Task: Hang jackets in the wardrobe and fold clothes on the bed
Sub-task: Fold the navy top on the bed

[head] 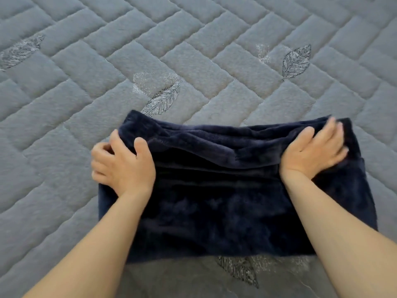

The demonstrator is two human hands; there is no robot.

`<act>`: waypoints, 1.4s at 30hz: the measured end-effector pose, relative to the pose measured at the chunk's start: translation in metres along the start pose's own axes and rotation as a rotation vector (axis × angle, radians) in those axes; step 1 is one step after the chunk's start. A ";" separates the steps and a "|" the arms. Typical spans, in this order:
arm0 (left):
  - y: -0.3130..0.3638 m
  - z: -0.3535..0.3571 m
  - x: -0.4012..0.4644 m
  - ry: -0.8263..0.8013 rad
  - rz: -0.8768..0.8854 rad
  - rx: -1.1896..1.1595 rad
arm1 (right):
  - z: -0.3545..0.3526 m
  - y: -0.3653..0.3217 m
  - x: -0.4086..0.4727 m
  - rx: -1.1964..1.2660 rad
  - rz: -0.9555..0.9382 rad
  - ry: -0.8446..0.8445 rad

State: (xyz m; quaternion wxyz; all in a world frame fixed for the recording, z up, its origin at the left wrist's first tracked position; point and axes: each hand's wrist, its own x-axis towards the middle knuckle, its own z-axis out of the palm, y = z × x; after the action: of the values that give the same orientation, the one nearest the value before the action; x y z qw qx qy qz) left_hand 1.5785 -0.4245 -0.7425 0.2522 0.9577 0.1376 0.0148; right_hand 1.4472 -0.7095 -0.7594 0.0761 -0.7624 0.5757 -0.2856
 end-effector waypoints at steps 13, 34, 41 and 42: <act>-0.026 -0.083 0.024 -0.357 -0.052 -0.467 | -0.034 -0.102 -0.025 -0.150 -0.967 -0.464; 0.037 -0.015 -0.033 -0.595 0.628 0.480 | -0.046 -0.063 0.079 -0.635 -0.928 -0.644; -0.031 -0.047 -0.042 -0.277 0.247 0.201 | -0.033 -0.062 -0.036 -0.252 -0.816 -0.718; -0.045 -0.060 -0.041 -0.301 0.080 0.085 | -0.033 -0.077 -0.048 -0.205 -0.866 -0.755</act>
State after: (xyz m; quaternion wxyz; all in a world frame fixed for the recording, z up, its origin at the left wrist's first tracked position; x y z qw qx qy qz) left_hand 1.5212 -0.3690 -0.7106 0.2283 0.9637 0.0607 -0.1246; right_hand 1.4856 -0.6335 -0.7142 0.0783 -0.9807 0.1695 0.0579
